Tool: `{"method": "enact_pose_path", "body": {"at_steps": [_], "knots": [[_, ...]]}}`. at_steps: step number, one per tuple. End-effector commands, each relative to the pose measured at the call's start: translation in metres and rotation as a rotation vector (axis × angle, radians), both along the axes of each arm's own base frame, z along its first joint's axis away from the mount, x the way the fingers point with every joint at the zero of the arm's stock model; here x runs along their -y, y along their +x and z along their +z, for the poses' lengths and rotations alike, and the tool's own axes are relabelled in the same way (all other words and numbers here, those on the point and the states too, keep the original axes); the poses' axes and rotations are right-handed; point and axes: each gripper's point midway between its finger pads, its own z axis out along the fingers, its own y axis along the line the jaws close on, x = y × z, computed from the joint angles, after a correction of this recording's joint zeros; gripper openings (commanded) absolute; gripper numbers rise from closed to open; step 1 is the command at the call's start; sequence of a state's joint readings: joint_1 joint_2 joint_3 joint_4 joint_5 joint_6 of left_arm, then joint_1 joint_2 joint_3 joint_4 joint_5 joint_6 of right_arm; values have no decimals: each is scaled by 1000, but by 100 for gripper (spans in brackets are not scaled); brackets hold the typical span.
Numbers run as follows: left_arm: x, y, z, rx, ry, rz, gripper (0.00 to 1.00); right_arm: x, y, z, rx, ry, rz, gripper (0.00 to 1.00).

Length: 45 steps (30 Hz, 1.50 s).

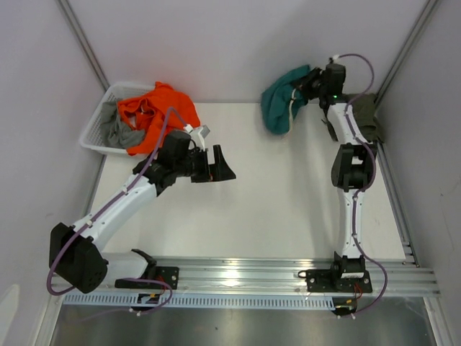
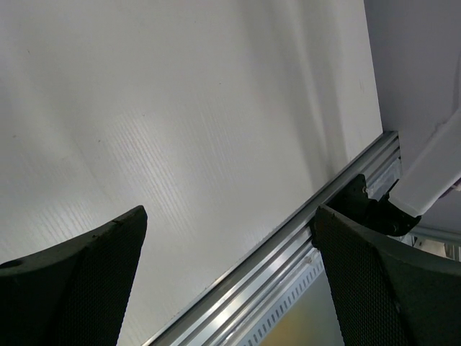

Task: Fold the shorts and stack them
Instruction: Neatly place the folded shorts to the corner

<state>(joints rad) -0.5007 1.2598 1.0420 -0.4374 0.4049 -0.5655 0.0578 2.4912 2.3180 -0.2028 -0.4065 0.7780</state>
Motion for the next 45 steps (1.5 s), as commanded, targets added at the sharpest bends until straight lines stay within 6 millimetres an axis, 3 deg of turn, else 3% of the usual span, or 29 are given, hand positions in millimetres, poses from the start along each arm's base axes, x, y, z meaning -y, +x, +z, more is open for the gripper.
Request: {"method": "enact_pose_path", "body": {"at_steps": [1, 2, 3, 4, 5, 6, 8, 9, 15, 17, 18, 19, 20, 21, 24, 29, 31, 32, 33, 34, 37, 38, 39, 41, 42, 43, 45], "knots": [[-5, -3, 14, 55, -14, -16, 99, 100, 33, 122, 273, 55, -299, 0], [-6, -4, 13, 56, -11, -15, 99, 124, 34, 113, 280, 36, -364, 0], [-8, -5, 11, 56, -6, -12, 99, 146, 20, 156, 365, 14, -466, 0], [-9, -6, 10, 57, -7, -11, 99, 163, 11, 162, 385, -1, -532, 0], [-10, -6, 11, 62, -8, -6, 99, 188, 0, 187, 494, 13, -619, 0], [-10, -7, 9, 59, -9, -7, 99, 204, -26, 159, 446, 9, -706, 0], [-11, -6, 8, 59, -11, -4, 99, 244, -55, 159, 535, 92, -893, 0], [-11, -6, 8, 58, -13, -5, 99, 263, -70, 121, 471, 96, -940, 0], [-4, -2, 9, 49, -36, -15, 99, 253, -107, 81, 458, 9, -890, 0], [-4, 0, 11, 51, -40, -12, 99, 251, -116, 57, 400, -4, -882, 0], [-3, 1, 13, 57, -42, -14, 99, 238, -112, 51, 373, -5, -782, 0], [-2, 1, 14, 59, -43, -16, 99, 235, -107, 57, 375, -4, -741, 0], [-2, 2, 15, 61, -42, -13, 99, 229, -101, 45, 331, -9, -693, 0], [-2, 2, 15, 59, -40, -14, 99, 210, -98, 45, 321, -11, -575, 0], [-2, 4, 14, 57, -40, -12, 99, 191, -88, 58, 289, -20, -472, 0], [1, 7, 17, 60, -52, -7, 99, 192, -78, 52, 159, -56, -431, 0], [1, 7, 16, 58, -55, -10, 99, 192, -73, 17, 35, -54, -401, 0], [2, 7, 16, 56, -55, -11, 99, 190, -69, 12, 14, -50, -367, 0], [2, 7, 15, 55, -57, -11, 99, 190, -51, 16, 30, -53, -327, 0], [2, 7, 14, 53, -56, -13, 99, 182, -54, 2, -49, -55, -282, 0], [2, 6, 14, 51, -58, -15, 99, 176, -39, 19, 22, -95, -192, 0], [2, 6, 13, 50, -55, -15, 99, 172, -37, 26, 48, -36, -163, 0], [1, 6, 14, 54, -53, -14, 99, 184, -34, 31, 68, -12, -178, 0], [2, 4, 14, 52, -54, -20, 99, 187, -13, 63, 159, 16, -103, 0], [1, 5, 14, 52, -52, -18, 99, 185, -14, 63, 166, 9, -81, 0], [1, 4, 14, 52, -53, -22, 99, 185, -4, 82, 208, -12, -52, 0], [1, 3, 13, 46, -49, -29, 99, 180, -6, 102, 267, 18, 27, 0]]}}
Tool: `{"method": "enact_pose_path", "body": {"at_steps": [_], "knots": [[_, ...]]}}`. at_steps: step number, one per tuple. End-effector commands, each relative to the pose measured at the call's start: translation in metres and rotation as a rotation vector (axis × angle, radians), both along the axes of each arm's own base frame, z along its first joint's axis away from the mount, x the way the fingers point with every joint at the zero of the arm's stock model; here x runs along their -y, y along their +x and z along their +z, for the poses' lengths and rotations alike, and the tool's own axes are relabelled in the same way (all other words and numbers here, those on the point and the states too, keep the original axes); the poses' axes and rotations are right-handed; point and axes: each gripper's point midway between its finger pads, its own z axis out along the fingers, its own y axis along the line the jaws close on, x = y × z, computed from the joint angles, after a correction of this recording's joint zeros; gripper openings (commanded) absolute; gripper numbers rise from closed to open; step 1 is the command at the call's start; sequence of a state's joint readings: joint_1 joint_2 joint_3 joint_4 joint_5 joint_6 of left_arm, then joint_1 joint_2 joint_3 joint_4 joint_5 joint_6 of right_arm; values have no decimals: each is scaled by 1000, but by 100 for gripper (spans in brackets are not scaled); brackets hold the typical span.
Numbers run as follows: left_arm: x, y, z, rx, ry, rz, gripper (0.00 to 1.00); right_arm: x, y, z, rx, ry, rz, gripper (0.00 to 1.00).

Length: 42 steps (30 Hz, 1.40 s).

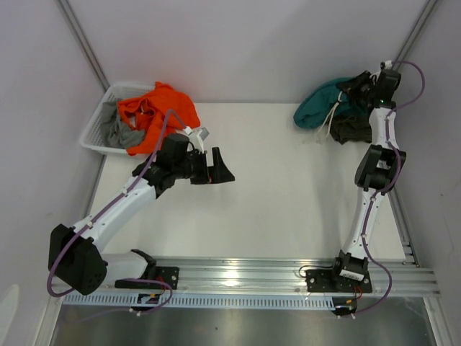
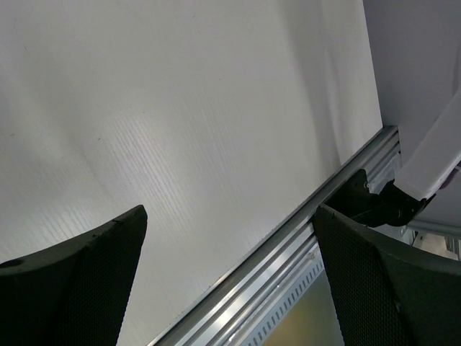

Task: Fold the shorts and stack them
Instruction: Neatly place the folded shorts to the corner

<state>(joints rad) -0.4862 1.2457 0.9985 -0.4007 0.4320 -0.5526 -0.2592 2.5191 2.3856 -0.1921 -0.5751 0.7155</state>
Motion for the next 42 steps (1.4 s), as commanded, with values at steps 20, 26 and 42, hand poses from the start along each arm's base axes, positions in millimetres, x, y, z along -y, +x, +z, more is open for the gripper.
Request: {"method": "enact_pose_path", "body": {"at_steps": [20, 26, 42], "knots": [[20, 13, 27, 24, -55, -58, 99, 59, -58, 130, 413, 14, 315, 0], [21, 14, 29, 28, -54, -53, 99, 62, -59, 173, 592, 23, 299, 0], [19, 13, 23, 25, -52, -46, 99, 142, -73, -28, -42, -36, 20, 0]]}}
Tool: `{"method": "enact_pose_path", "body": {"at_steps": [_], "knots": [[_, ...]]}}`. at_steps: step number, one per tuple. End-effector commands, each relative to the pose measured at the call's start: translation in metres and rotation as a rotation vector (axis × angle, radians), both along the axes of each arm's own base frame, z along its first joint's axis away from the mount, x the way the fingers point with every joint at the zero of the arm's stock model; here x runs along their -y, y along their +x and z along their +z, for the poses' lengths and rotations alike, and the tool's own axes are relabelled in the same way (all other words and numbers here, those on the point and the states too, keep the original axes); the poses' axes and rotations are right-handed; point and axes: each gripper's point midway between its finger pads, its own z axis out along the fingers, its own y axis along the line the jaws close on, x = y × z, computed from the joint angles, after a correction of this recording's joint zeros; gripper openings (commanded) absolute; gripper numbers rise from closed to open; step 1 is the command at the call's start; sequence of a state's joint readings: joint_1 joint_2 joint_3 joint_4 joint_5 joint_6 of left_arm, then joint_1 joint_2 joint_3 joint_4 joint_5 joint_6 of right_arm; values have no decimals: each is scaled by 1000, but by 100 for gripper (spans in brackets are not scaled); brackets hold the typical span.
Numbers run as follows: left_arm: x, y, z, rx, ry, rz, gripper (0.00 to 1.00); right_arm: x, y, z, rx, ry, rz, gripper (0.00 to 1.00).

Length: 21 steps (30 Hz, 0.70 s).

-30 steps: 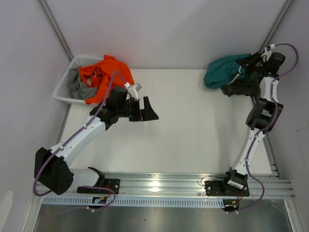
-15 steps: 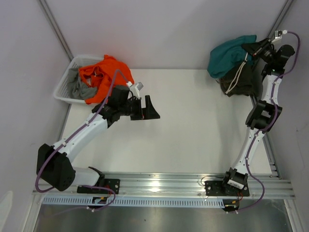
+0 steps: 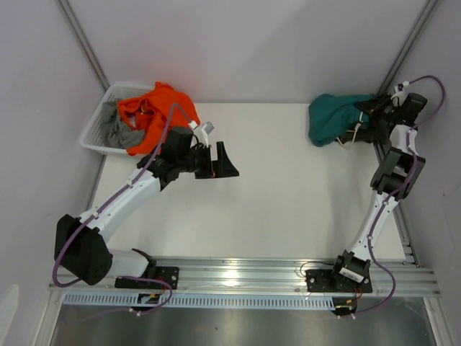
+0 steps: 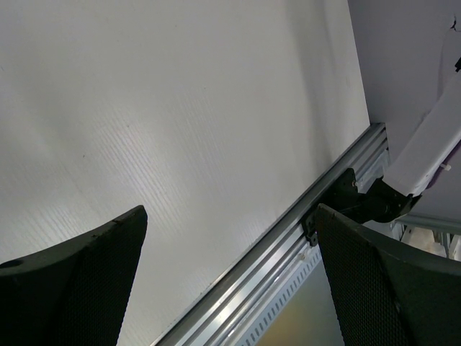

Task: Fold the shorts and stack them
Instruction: Neatly place the folded shorts to the corner

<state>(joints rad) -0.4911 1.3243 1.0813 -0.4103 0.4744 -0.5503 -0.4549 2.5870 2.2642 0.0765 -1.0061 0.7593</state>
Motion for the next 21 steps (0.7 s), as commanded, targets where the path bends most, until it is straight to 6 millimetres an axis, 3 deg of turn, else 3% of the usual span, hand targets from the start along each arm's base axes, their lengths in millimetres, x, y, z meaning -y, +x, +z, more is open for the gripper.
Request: {"method": "enact_pose_path", "body": {"at_steps": [1, 3, 5, 7, 8, 10, 11, 12, 15, 21], "knots": [[6, 3, 14, 37, -36, -7, 99, 75, -31, -2, -150, -166, -200, 0], [6, 3, 11, 28, -34, -11, 99, 95, -41, -25, -256, -206, -280, 0], [7, 3, 13, 30, -37, -13, 99, 108, -45, -28, -293, -264, -323, 0], [7, 3, 15, 33, -39, -15, 99, 126, -61, -48, -440, -337, -402, 0], [7, 3, 15, 35, -40, -17, 99, 131, -60, -49, -449, -347, -407, 0], [7, 3, 16, 34, -40, -20, 99, 135, -78, -65, -556, -377, -417, 0], [7, 3, 15, 30, -39, -20, 99, 134, -82, -62, -570, -395, -414, 0], [8, 2, 15, 31, -40, -23, 99, 128, -93, -75, -623, -392, -393, 0], [8, 2, 15, 30, -41, -24, 99, 114, -109, -81, -660, -424, -363, 0], [11, 2, 17, 32, -43, -34, 99, 111, -113, -90, -758, -535, -399, 0]]}}
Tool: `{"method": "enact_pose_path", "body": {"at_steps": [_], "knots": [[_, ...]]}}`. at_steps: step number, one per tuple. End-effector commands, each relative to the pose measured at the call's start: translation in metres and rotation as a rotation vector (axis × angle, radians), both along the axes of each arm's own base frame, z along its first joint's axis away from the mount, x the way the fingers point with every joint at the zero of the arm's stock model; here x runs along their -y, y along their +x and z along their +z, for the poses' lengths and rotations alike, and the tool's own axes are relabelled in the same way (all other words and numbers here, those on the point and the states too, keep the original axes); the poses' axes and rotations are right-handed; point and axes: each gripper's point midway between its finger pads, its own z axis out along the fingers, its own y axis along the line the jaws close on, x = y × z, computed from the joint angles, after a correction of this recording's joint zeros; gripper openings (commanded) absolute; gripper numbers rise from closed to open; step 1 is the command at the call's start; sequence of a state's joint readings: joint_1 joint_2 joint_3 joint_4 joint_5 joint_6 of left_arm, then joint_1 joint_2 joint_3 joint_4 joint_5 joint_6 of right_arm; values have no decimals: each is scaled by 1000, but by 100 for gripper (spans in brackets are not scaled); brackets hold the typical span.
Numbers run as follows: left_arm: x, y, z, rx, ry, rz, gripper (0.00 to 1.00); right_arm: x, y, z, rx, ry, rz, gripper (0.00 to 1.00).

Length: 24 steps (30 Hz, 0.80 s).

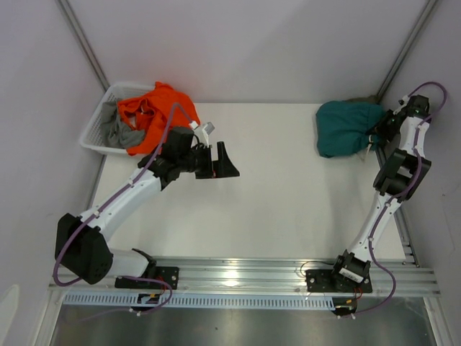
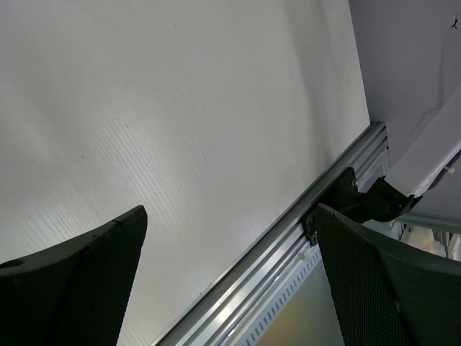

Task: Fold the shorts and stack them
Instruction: Neatly place the folded shorts to the corner

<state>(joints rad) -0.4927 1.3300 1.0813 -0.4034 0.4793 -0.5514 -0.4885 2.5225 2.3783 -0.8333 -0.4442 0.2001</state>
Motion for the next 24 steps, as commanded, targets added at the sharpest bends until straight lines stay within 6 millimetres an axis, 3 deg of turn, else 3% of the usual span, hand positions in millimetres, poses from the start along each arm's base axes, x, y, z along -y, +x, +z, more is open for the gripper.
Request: {"method": "enact_pose_path", "body": {"at_steps": [1, 5, 10, 16, 19, 20, 22, 24], "knots": [[8, 3, 19, 35, -38, -28, 99, 46, -25, -3, -147, -148, -173, 0], [6, -1, 15, 31, -29, -29, 99, 51, -20, -1, -160, -230, -227, 0], [5, -2, 12, 30, -20, -31, 100, 40, -8, 9, -136, -298, -218, 0], [5, -2, 13, 32, -22, -31, 99, 43, 8, 22, -91, -397, -252, 0], [4, -2, 13, 33, -20, -32, 99, 34, 22, 44, 2, -384, -229, 0], [4, -3, 12, 30, -16, -33, 99, 30, 26, 66, 55, -393, -222, 0], [4, -2, 14, 36, -17, -33, 99, 26, 33, 85, 114, -412, -214, 0], [5, -1, 14, 33, -18, -32, 99, 20, 39, 119, 187, -434, -214, 0]]}}
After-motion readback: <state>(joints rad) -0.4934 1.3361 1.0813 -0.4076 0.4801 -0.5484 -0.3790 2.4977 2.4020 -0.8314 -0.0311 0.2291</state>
